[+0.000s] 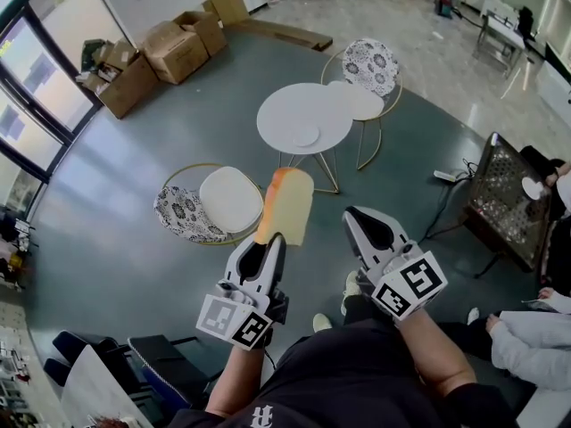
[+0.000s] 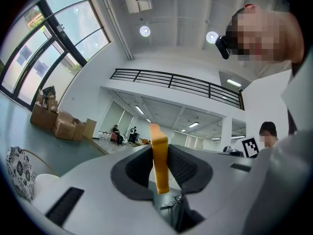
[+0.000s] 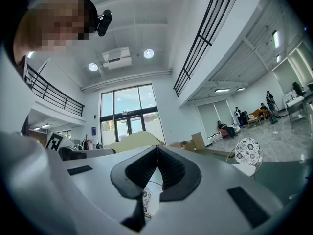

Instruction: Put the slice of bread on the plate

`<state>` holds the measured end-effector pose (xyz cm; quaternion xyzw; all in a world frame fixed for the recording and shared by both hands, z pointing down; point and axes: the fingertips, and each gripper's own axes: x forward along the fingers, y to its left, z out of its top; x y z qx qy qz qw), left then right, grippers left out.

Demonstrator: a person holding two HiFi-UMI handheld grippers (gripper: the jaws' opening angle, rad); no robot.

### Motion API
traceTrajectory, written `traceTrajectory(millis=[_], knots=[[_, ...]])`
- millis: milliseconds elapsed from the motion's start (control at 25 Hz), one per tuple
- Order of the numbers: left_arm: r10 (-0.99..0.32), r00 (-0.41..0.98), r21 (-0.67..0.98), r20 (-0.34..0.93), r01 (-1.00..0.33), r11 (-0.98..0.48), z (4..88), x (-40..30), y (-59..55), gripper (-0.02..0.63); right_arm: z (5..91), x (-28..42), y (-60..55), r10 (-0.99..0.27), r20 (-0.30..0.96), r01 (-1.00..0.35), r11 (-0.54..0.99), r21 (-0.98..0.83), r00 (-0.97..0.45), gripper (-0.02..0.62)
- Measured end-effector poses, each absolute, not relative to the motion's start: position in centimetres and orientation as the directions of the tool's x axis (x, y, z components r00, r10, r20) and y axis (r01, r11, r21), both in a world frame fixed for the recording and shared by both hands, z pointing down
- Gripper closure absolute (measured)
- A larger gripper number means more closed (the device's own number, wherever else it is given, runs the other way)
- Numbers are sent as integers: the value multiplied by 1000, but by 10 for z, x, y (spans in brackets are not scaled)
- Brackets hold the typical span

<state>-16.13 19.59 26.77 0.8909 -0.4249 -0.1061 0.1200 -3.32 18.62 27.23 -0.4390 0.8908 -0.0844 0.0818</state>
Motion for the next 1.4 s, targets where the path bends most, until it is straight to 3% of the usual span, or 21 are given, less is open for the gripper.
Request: traceTrajectory(millis=[480, 1400], knots=[[-816, 575, 313, -53, -767, -561, 280, -147, 109, 515, 281, -21, 92, -760, -73, -727, 641, -246, -646, 592], [-851, 523, 303, 37, -818, -490, 305, -53, -90, 515, 302, 74, -104, -724, -72, -688, 678, -259, -686, 592]])
